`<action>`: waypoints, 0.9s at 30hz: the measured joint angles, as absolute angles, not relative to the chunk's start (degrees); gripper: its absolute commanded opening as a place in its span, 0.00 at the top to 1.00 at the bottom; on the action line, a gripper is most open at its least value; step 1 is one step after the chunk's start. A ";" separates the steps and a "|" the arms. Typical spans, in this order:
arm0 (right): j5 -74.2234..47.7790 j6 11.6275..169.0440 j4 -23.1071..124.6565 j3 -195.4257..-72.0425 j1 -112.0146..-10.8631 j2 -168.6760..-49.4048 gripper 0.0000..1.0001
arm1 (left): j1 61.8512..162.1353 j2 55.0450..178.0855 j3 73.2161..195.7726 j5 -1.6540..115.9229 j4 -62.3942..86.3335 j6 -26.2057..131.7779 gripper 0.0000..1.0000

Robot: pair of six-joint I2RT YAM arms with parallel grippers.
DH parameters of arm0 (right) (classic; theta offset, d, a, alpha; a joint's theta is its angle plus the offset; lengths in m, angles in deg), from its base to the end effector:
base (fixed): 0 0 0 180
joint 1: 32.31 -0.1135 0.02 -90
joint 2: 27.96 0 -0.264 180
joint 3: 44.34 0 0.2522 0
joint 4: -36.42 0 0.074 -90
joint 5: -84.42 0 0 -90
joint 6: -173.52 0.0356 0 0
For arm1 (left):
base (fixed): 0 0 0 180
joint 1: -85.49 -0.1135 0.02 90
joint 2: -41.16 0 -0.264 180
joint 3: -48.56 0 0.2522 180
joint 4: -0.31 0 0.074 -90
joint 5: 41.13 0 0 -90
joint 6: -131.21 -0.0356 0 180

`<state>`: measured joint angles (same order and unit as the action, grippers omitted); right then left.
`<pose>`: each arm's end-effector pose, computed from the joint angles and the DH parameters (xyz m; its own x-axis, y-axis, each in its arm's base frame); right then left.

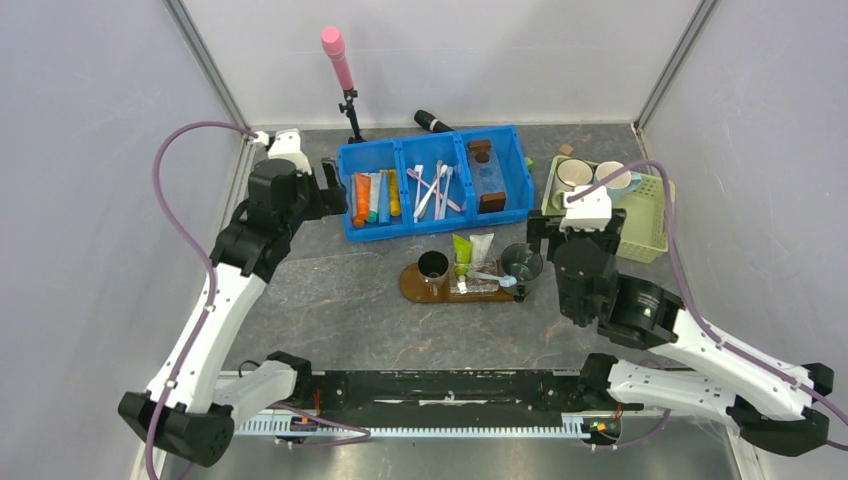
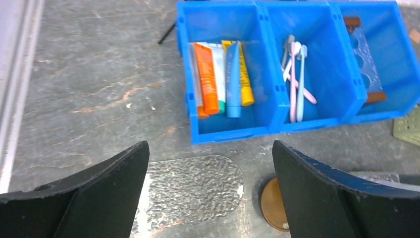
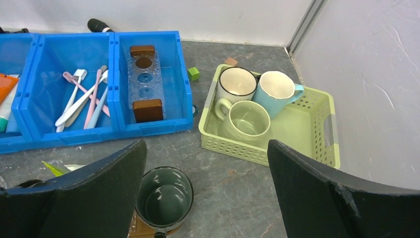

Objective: Prepare toiletry sets of a toothbrush and toothpaste on the tray

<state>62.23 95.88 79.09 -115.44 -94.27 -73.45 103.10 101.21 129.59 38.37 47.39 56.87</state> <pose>0.0977 0.1133 0.3851 -0.1170 -0.0477 -0.9920 0.1104 0.9920 -0.0607 0.2131 -0.0608 0.3846 -0.4419 -0.1382 -0.8863 0.0230 0.9860 -0.1652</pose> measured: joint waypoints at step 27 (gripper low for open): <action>25.79 96.12 76.99 -122.24 -56.56 -85.78 0.02 | 103.08 81.43 123.21 24.97 45.56 49.04 0.00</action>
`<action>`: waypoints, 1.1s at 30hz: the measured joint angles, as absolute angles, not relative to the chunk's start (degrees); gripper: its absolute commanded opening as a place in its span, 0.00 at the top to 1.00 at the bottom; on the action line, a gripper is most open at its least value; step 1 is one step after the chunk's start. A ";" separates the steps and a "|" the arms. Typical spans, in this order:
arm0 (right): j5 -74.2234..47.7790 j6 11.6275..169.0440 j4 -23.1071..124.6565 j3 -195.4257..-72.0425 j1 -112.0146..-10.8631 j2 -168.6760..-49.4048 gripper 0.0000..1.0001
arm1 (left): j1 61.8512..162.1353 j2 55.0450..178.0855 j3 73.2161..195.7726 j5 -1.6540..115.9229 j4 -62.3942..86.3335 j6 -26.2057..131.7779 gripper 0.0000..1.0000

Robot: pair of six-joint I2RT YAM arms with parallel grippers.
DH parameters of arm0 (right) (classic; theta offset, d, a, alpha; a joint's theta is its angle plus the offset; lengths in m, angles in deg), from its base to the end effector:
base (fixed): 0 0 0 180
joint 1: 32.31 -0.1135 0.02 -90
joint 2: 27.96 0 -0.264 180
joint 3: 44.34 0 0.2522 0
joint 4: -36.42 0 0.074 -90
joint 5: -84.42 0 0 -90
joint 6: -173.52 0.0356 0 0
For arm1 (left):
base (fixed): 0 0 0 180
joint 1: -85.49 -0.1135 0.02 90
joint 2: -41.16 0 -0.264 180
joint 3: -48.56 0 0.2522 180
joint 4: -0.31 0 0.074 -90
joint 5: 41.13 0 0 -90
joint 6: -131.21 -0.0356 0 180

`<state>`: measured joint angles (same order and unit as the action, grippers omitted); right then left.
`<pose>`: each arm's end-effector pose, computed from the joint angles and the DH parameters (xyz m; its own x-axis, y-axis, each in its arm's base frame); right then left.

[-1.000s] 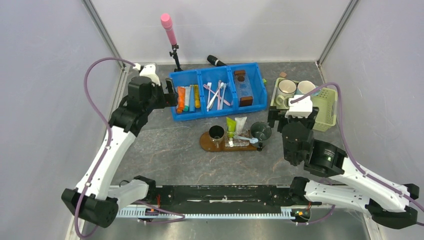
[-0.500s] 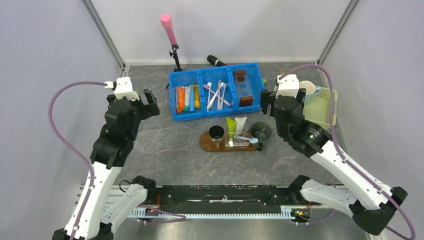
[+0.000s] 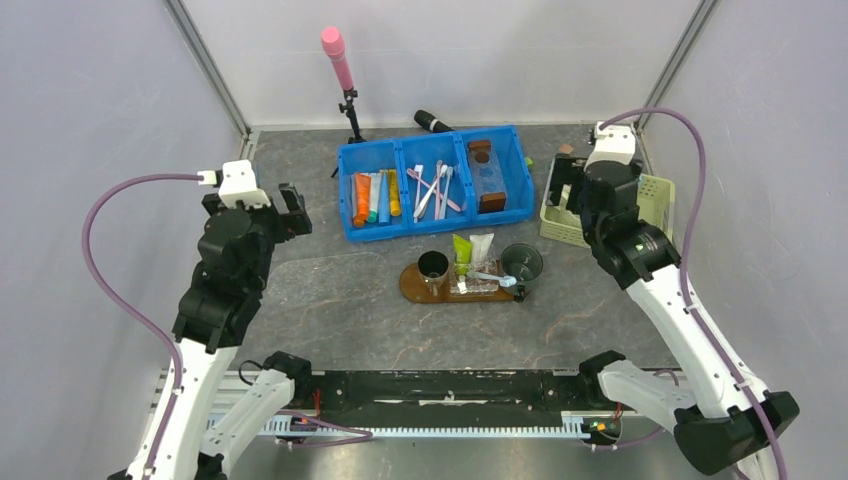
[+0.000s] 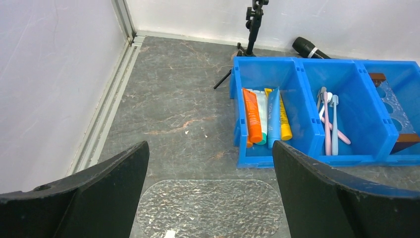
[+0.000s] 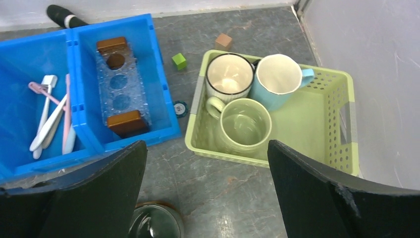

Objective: Prepare toiletry sets of a toothbrush and toothpaste on the tray

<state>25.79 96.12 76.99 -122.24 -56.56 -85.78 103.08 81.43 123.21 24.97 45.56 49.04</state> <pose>0.2028 0.0710 0.3870 -0.2910 0.0732 -0.9539 0.1613 0.9866 0.0265 0.1296 -0.0259 0.4065 -0.1641 -0.0787 -0.9833 -0.1265 0.9903 -0.0581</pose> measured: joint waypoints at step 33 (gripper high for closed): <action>14.56 100.10 76.46 -116.88 -33.90 -92.30 0.02 | 106.92 79.99 116.78 26.04 44.79 50.81 0.00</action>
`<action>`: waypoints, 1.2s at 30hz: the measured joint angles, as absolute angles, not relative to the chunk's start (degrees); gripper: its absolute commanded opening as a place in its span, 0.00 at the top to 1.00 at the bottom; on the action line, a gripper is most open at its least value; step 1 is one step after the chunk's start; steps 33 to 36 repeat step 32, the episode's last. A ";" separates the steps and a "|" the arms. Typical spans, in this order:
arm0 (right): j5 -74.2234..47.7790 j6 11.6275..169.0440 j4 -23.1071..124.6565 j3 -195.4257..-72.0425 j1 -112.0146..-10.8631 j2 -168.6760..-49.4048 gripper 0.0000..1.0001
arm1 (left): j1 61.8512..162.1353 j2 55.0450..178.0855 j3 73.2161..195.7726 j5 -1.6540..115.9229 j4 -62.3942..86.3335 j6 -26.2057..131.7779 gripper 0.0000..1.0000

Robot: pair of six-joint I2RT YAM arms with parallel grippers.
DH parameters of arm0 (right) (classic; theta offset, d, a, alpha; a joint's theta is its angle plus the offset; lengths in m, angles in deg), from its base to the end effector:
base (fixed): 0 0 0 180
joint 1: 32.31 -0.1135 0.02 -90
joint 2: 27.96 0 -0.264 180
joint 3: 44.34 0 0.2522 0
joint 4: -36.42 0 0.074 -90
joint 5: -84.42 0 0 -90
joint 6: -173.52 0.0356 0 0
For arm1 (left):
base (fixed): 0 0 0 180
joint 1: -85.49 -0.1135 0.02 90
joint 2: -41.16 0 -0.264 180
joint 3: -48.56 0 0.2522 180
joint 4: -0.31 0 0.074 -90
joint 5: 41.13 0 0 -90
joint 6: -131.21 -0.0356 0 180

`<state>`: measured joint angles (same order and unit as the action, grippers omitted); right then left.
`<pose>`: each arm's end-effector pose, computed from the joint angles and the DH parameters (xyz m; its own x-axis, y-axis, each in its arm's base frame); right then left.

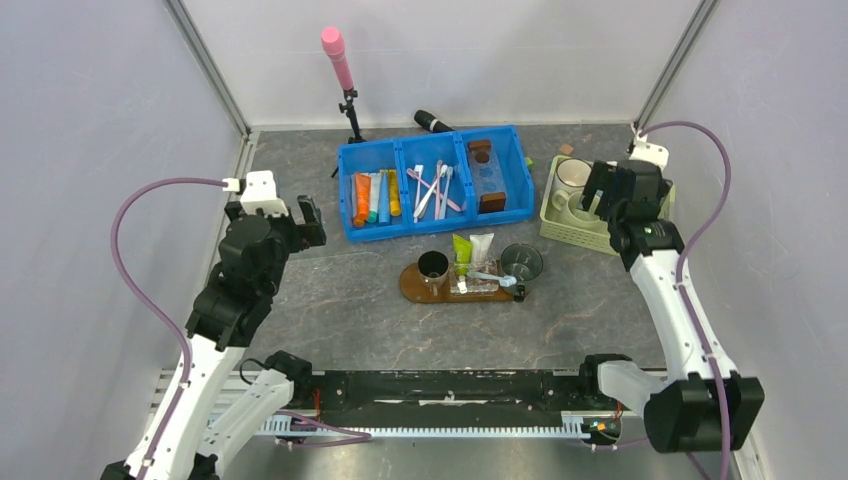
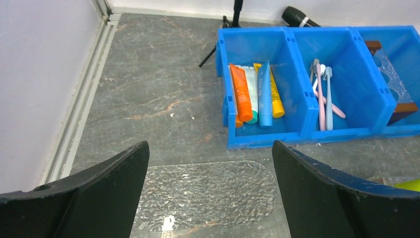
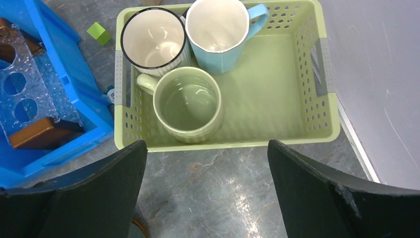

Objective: Prepare toiletry sets of a toothbrush and toothpaste on the tray

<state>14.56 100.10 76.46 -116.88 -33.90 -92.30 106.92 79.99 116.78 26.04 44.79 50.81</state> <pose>0.2468 -0.0054 0.3308 -0.4294 0.2561 -0.8660 0.4057 0.9114 0.0683 0.1328 -0.0373 0.3750 -0.2369 -0.0721 -0.9688 -0.0522 0.9967 -0.0614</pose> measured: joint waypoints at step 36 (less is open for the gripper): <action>21.71 87.12 74.65 -122.17 -34.84 -75.92 0.02 | 107.01 72.08 126.36 8.34 33.36 35.10 0.00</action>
